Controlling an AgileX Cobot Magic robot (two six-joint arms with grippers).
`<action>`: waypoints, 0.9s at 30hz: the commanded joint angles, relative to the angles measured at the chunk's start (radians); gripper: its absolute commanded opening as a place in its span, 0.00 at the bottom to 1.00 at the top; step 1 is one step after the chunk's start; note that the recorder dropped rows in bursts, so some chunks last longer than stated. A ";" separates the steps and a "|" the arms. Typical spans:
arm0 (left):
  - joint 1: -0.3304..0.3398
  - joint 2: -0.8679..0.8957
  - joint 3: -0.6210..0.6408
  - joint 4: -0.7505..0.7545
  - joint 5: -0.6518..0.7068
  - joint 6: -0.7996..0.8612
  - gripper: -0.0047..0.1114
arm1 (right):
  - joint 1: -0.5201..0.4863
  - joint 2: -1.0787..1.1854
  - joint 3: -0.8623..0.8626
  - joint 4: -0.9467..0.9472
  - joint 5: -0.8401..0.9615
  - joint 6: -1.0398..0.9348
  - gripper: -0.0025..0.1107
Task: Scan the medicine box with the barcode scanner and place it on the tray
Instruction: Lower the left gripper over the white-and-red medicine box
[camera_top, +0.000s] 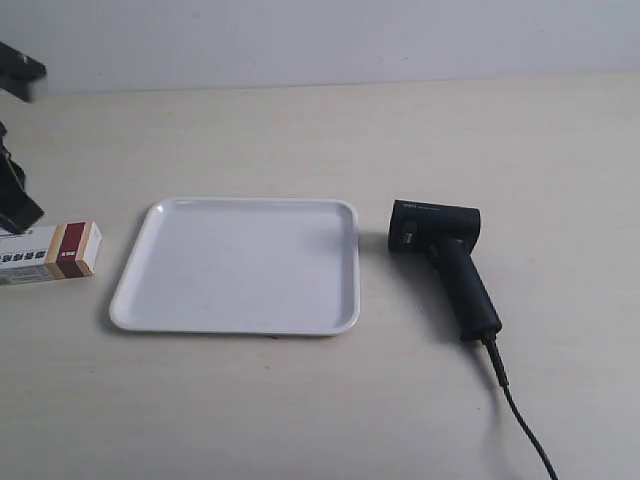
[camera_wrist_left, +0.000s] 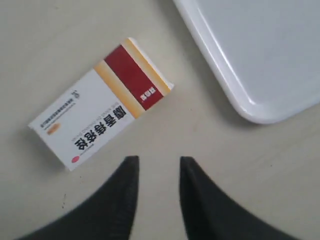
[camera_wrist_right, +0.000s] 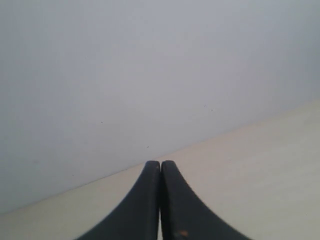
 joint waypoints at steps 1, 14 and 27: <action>-0.005 0.100 -0.009 0.043 0.000 0.130 0.55 | 0.002 -0.006 0.004 0.003 0.007 -0.002 0.03; -0.005 0.156 -0.009 0.104 -0.141 0.540 0.95 | 0.002 -0.006 0.004 0.003 0.014 -0.002 0.03; 0.082 0.326 -0.045 0.113 -0.301 0.647 0.95 | 0.002 -0.006 0.004 0.003 0.015 -0.002 0.03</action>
